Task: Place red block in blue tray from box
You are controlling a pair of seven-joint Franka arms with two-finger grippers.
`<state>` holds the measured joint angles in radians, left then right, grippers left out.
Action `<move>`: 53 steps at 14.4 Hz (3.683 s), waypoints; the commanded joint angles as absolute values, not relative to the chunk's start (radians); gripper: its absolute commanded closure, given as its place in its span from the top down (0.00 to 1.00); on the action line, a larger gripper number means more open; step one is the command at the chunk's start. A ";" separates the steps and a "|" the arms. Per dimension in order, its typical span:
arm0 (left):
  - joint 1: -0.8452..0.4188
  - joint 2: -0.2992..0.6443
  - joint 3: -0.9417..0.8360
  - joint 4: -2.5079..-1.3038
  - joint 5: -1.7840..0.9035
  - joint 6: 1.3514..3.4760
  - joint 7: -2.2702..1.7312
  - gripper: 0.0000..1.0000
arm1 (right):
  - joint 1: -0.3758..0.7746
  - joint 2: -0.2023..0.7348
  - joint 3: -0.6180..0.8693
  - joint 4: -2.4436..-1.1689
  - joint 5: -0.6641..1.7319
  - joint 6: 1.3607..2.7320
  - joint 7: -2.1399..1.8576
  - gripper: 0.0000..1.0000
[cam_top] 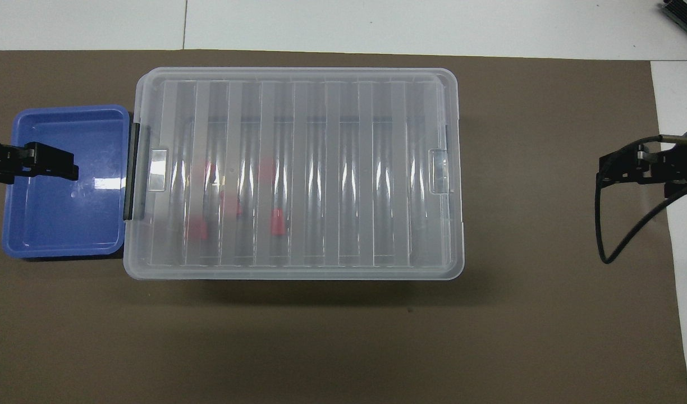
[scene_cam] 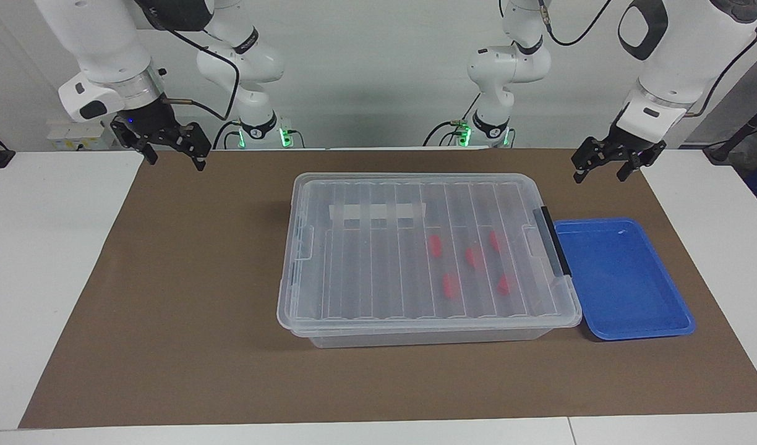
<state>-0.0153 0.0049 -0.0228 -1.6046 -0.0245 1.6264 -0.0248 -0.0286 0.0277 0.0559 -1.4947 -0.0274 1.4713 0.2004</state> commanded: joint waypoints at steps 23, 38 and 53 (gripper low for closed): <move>-0.012 -0.018 -0.021 -1.634 -0.035 1.641 -0.025 1.00 | 0.138 0.050 0.066 -1.747 -0.028 1.905 0.318 1.00; -0.012 -0.018 -0.021 -1.634 -0.035 1.641 -0.025 1.00 | 0.227 0.146 0.064 -1.807 -0.046 2.028 0.457 0.95; -0.012 -0.017 -0.021 -1.634 -0.035 1.641 -0.025 1.00 | 0.042 0.132 0.061 -1.836 -0.081 1.947 -0.010 1.00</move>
<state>-0.0154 0.0049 -0.0228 -1.6046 -0.0245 1.6264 -0.0248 0.0782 0.1573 0.0533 -1.8081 -0.0636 1.9602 0.0697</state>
